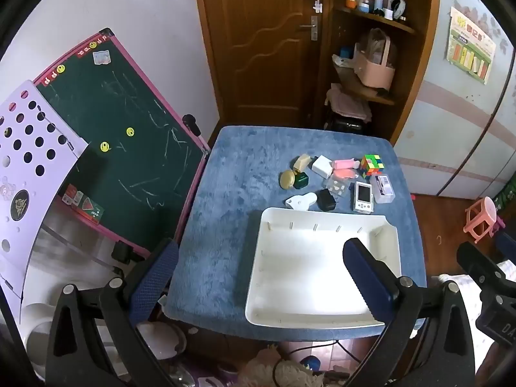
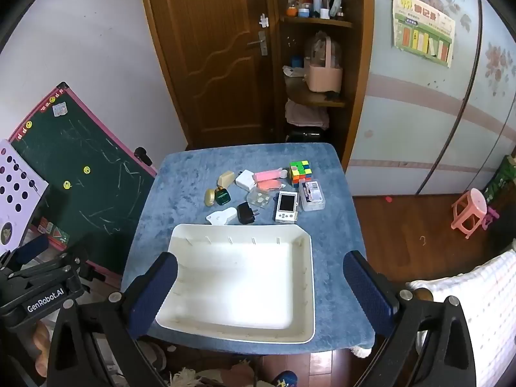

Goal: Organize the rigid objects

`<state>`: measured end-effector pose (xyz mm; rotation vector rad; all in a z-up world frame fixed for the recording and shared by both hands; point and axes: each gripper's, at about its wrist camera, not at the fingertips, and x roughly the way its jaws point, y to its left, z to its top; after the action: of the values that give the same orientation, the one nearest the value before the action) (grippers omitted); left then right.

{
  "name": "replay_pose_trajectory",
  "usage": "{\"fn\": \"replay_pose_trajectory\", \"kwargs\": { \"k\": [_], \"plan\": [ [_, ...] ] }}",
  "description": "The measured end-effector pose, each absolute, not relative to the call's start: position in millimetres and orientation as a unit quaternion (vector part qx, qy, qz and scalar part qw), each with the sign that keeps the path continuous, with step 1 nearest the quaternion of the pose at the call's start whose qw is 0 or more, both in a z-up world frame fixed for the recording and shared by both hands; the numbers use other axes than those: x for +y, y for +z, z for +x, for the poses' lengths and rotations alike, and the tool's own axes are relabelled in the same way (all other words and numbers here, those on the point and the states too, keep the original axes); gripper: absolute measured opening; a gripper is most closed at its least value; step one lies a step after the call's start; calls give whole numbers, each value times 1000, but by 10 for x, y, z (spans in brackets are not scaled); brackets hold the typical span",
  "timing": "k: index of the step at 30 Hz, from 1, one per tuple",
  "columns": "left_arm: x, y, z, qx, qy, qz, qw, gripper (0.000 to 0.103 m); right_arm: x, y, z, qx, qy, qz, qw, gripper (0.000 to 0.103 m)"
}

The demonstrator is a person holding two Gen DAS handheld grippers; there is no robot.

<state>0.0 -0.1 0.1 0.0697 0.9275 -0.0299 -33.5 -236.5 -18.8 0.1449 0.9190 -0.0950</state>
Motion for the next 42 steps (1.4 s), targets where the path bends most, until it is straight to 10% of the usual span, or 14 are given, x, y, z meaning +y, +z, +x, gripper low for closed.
{"fn": "replay_pose_trajectory", "kwargs": {
  "k": [42],
  "plan": [
    [-105, -109, 82, 457, -30, 43, 888, 102, -2373, -206, -249, 446, -46, 71, 891, 103]
  ]
}}
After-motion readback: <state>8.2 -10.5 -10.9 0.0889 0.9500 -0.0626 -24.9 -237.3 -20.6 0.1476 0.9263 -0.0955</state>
